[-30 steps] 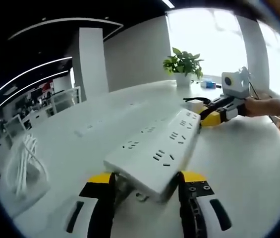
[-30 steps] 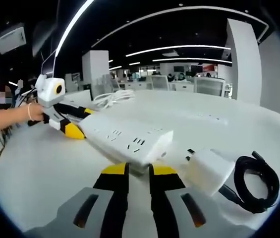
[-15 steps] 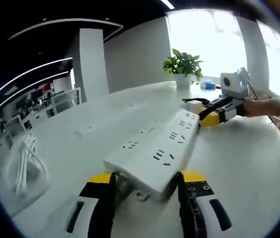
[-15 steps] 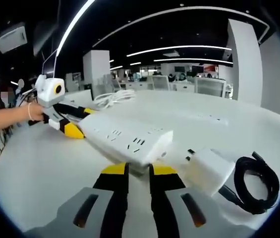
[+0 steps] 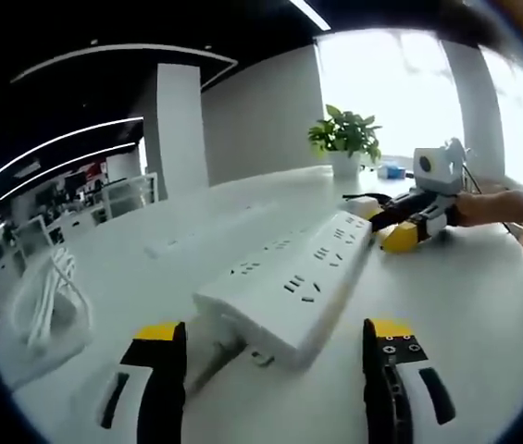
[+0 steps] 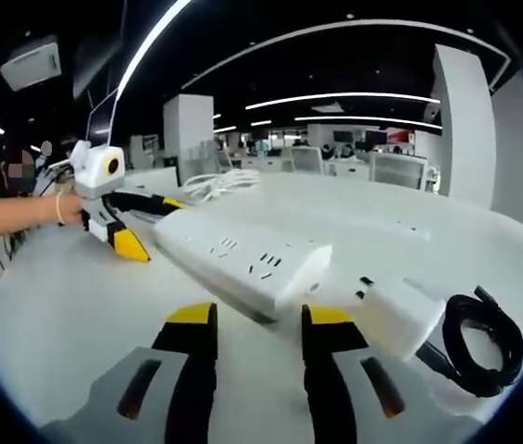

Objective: Straighten the power strip on the desk, plug the charger into it

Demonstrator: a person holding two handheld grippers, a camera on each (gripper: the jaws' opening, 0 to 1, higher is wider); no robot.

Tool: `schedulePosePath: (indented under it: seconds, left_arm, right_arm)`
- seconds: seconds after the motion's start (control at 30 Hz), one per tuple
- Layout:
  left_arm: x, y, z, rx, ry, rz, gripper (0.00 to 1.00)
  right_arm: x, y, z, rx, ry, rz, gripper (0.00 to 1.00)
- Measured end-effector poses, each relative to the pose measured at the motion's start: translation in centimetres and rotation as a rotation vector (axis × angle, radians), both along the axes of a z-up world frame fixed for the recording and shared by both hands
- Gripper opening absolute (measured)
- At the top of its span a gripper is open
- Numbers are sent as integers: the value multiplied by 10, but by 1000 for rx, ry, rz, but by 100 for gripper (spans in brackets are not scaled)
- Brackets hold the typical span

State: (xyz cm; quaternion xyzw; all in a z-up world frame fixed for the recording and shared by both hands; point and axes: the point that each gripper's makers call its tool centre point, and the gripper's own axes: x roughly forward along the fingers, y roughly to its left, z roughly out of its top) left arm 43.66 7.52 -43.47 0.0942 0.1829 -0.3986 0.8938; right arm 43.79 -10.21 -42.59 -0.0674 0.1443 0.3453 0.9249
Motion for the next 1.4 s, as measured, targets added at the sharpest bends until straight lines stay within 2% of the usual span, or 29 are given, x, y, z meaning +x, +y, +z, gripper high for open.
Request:
schedulePosePath:
  seconds: [0.17,0.33,0.47,0.53,0.67,0.73,0.87,1.07,1.23,1.33,1.4]
  left_arm:
    - [-5,-10,12,-103,18,3,90]
    - [-6,-13,19,-137,1,12,96]
    - [-8,-15,21,-169,6,34,99]
    - [-9,-16,24,-186,-6,46,99]
    - [-14,-19,37,-225,-65,62,99]
    - [-18,-23,47,-248,-120,50,99]
    - [-26,-27,56,-249,-173,47,99]
    - [-35,-30,64,-278,-214,50,99]
    - [-41,-28,69,-321,-222,71,99]
    - [-43,-26,71,-317,-225,81,99]
    - [-46,-24,71,-294,-240,93,99]
  right_arm:
    - [-5,6,7,-9,-34,17,44]
    - [-9,11,12,-15,-55,35,57]
    - [-13,15,17,-10,-74,47,63]
    - [-15,17,19,-9,-82,55,67]
    - [-18,20,22,-8,-87,68,68]
    - [-19,20,24,1,-91,69,70]
    - [-20,18,28,13,-95,57,71]
    - [-25,16,37,48,-109,54,75]
    - [-28,8,46,74,-131,43,79]
    - [-28,3,52,118,-111,30,82]
    - [-27,-2,58,149,-125,21,88]
